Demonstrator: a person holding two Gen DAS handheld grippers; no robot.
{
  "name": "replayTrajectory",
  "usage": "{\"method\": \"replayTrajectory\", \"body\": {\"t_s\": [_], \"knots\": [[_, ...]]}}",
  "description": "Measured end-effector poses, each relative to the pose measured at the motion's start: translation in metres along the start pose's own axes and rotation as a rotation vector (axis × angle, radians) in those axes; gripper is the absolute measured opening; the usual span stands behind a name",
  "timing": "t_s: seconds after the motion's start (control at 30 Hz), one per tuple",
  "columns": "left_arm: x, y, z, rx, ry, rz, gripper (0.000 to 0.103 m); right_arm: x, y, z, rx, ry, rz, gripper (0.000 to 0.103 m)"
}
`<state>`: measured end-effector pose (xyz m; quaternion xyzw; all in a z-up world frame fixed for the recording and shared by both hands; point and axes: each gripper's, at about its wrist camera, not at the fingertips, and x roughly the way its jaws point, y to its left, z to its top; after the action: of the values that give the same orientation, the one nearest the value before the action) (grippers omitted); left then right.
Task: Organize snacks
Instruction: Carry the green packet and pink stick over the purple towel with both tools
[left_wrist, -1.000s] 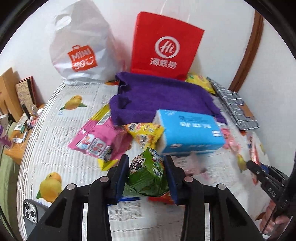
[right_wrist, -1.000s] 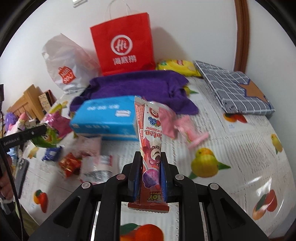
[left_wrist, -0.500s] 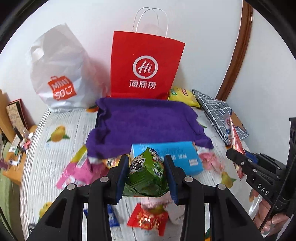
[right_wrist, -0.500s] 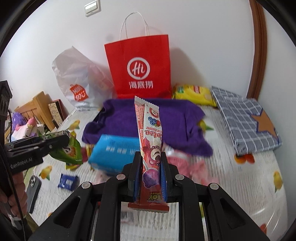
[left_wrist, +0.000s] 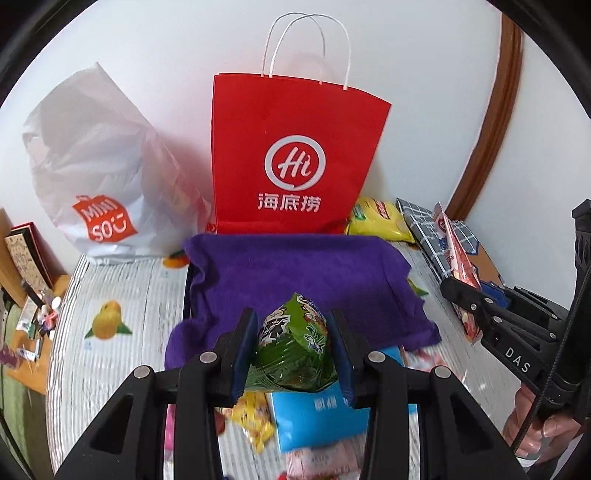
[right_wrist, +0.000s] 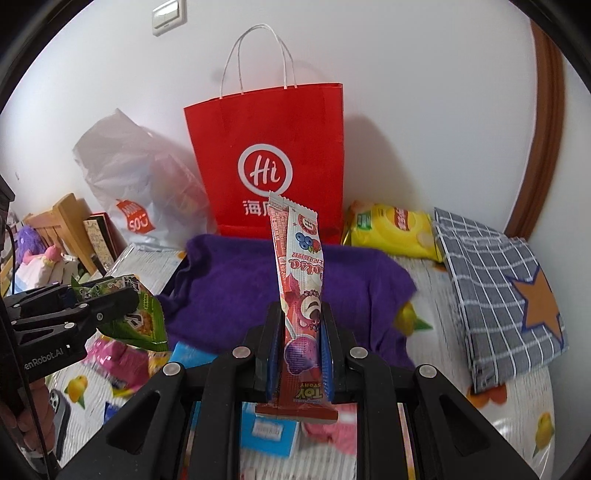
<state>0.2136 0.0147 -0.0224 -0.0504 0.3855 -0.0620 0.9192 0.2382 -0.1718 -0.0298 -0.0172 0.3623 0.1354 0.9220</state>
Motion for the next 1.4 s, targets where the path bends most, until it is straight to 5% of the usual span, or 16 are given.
{"method": "replayTrajectory", "body": {"t_s": [0.67, 1.03, 1.4], "knots": [[0.094, 0.037, 0.064, -0.08, 0.034, 0.006, 0.037, 0.113, -0.034, 0.039, 0.019, 0.116, 0.0, 0.019], [0.156, 0.073, 0.055, -0.138, 0.14, 0.013, 0.037, 0.178, -0.053, 0.014, 0.007, 0.269, -0.034, 0.019], [0.175, 0.058, 0.047, -0.107, 0.175, -0.003, 0.038, 0.198, -0.054, 0.002, 0.011, 0.335, -0.025, 0.021]]}}
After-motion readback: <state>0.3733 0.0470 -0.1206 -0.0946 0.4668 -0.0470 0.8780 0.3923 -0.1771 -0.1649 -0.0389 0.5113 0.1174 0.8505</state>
